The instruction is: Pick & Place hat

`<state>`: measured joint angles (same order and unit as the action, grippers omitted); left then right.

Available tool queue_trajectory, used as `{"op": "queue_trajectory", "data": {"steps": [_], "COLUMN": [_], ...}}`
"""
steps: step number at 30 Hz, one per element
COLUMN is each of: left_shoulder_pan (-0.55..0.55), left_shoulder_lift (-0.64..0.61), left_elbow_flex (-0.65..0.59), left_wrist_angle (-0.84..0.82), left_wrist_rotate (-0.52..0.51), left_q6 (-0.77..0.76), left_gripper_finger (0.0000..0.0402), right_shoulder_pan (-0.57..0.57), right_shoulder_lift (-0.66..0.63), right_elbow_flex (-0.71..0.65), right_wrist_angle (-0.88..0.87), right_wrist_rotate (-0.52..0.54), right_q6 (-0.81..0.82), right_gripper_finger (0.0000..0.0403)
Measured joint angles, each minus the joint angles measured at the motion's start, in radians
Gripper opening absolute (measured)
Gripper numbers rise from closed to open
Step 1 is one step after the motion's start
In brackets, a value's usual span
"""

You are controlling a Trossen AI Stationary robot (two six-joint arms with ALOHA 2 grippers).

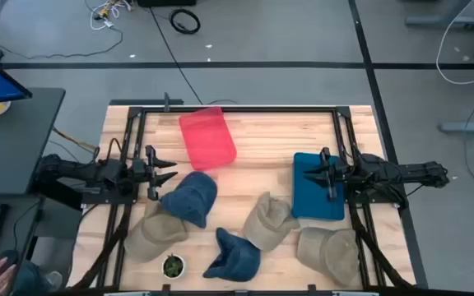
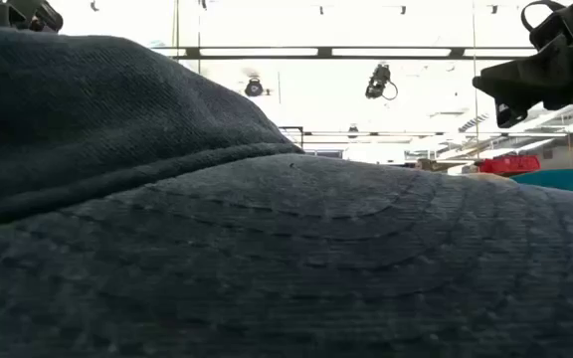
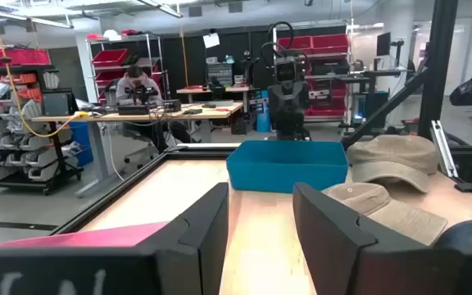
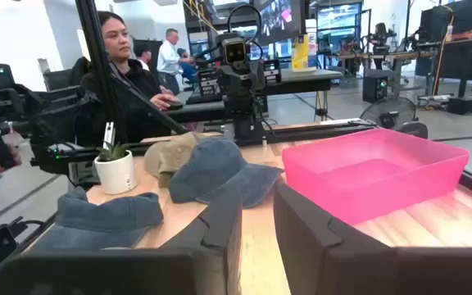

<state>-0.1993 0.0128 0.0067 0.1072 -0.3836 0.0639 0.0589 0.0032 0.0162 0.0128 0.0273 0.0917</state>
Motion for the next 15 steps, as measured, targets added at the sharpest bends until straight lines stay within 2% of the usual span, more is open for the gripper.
{"op": "queue_trajectory", "data": {"steps": [15], "left_shoulder_pan": [0.0], "left_shoulder_lift": [0.0], "left_elbow_flex": [0.0], "left_wrist_angle": [0.003], "left_wrist_rotate": [0.0], "left_q6": [0.0], "left_gripper_finger": [0.0142], "right_shoulder_pan": [0.0], "right_shoulder_lift": [0.0], "right_elbow_flex": [0.0], "right_wrist_angle": [0.002], "right_wrist_rotate": [0.008], "right_q6": [-0.026], "right_gripper_finger": [0.0079]}}
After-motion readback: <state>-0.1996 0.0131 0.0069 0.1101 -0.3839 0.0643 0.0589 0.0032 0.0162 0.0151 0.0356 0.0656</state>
